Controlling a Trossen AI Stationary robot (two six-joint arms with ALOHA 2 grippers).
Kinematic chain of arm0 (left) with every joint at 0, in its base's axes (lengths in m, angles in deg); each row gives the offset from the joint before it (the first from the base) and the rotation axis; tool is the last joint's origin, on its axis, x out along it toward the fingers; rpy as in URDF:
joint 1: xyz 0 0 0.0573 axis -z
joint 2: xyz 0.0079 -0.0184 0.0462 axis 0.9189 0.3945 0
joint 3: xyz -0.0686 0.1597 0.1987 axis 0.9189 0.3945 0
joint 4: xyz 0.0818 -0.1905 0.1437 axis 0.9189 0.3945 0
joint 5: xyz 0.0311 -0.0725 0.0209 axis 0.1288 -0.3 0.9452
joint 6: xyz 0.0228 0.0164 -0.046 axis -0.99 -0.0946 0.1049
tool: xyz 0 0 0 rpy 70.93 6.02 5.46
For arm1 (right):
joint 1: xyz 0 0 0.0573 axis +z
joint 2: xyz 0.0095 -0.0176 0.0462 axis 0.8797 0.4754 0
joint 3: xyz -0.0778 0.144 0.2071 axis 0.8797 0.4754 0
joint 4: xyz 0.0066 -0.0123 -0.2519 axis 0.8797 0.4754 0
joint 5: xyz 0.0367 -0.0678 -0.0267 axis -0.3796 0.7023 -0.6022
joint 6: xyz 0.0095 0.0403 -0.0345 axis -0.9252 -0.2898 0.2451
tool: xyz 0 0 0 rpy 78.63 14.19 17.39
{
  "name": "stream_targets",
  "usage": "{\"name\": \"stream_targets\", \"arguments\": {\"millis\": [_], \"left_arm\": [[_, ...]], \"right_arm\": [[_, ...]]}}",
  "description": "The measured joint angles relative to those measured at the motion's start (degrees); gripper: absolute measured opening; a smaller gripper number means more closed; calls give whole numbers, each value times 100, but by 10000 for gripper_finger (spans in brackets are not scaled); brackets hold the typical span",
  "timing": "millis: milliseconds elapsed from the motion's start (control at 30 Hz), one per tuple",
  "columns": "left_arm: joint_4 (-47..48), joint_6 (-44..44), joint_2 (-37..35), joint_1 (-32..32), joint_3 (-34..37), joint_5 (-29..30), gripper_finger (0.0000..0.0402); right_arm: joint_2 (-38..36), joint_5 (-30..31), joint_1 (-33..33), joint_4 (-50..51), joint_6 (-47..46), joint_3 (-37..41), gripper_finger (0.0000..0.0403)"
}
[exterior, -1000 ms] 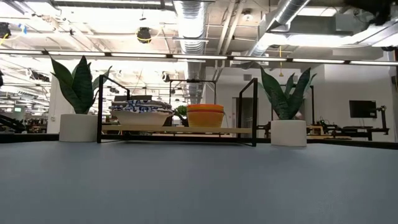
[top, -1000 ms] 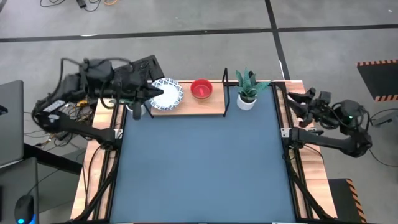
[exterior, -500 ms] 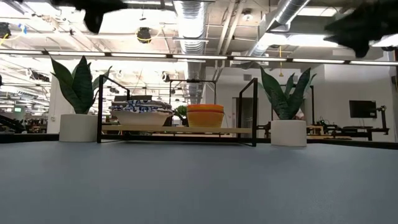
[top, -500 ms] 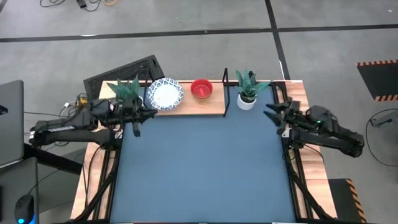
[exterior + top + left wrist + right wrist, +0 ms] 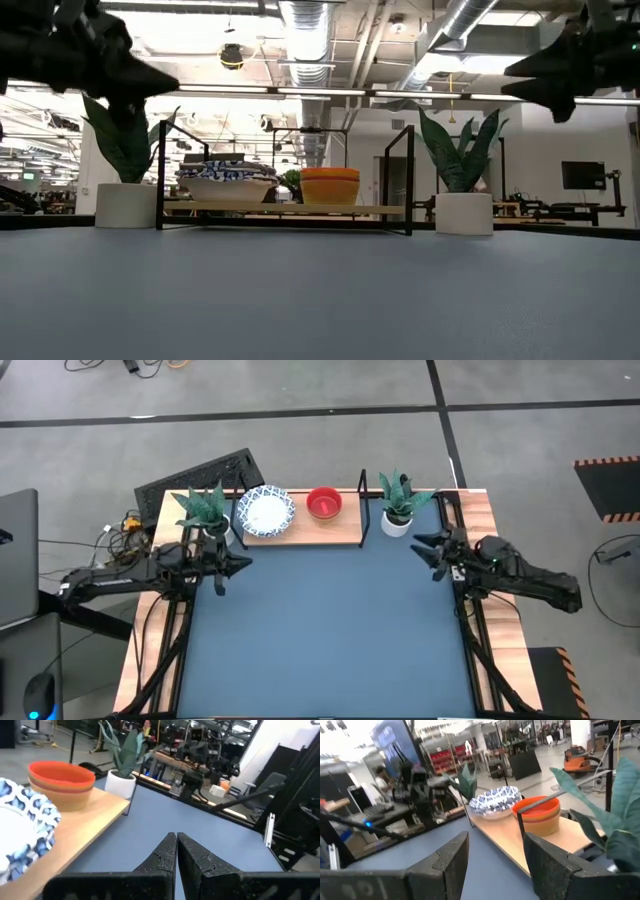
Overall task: Place and stack bowls onto a shelf
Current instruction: Return to Home Position
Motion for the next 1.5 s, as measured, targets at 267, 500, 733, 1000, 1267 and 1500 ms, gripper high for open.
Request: {"name": "stream_targets", "arguments": {"millis": [267,500,733,1000,1267,1500], "left_arm": [[225,27,-786,0,568,-342,0],[148,-462,-1020,0,705,76,0],[142,-363,-1021,0,709,50,0],[137,-271,-1021,0,711,48,0],[135,-307,-1021,0,718,46,0],[137,-327,-1021,0,720,46,0]], "right_arm": [[-8,4,-11,-877,-57,700,215],[2,7,-10,-1329,-61,1159,215],[49,3,-4,-1418,9,1192,215],[53,1,-4,-1363,10,1189,215],[53,1,-4,-1378,7,1192,215],[53,1,-3,-1380,2,1194,215]]}}
